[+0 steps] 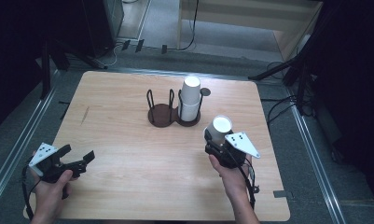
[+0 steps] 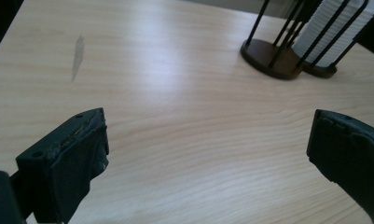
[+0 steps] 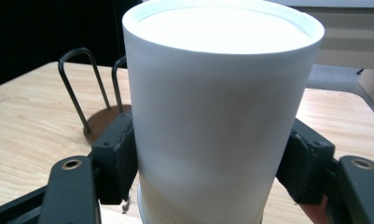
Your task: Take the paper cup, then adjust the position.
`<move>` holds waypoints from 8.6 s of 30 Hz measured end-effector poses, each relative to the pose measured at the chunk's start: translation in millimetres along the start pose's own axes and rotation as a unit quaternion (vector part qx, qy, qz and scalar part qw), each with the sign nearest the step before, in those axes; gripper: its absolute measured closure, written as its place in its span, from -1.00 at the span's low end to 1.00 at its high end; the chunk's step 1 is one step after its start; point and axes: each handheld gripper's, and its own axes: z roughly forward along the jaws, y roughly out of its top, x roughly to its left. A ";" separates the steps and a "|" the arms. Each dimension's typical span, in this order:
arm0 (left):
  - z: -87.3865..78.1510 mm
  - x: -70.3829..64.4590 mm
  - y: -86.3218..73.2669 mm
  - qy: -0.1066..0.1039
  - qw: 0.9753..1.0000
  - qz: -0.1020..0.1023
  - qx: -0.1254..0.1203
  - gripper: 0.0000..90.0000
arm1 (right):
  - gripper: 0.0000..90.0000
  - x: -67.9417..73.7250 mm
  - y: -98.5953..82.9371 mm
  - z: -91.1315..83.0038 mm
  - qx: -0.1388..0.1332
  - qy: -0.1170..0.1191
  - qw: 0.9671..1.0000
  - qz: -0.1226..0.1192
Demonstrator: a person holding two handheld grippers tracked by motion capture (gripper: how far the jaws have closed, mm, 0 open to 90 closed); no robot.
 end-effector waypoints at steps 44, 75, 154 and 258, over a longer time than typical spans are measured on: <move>50.8 -138.3 45.7 -0.147 0.986 0.074 0.028 -1.00 | -0.29 48.1 -25.8 6.8 0.018 0.054 0.997 -0.051; 64.7 -195.8 35.0 -0.238 0.962 0.123 0.059 -1.00 | -0.27 103.5 -48.3 -3.1 0.029 0.127 0.984 -0.119; 62.1 -193.9 46.0 -0.277 0.953 0.112 0.059 -0.94 | -0.31 98.2 -47.1 -10.6 -0.011 0.075 0.961 -0.265; 66.0 -176.4 29.8 -0.221 0.954 0.123 -0.161 -0.23 | -0.90 59.1 -15.2 -2.7 0.019 0.174 0.874 0.453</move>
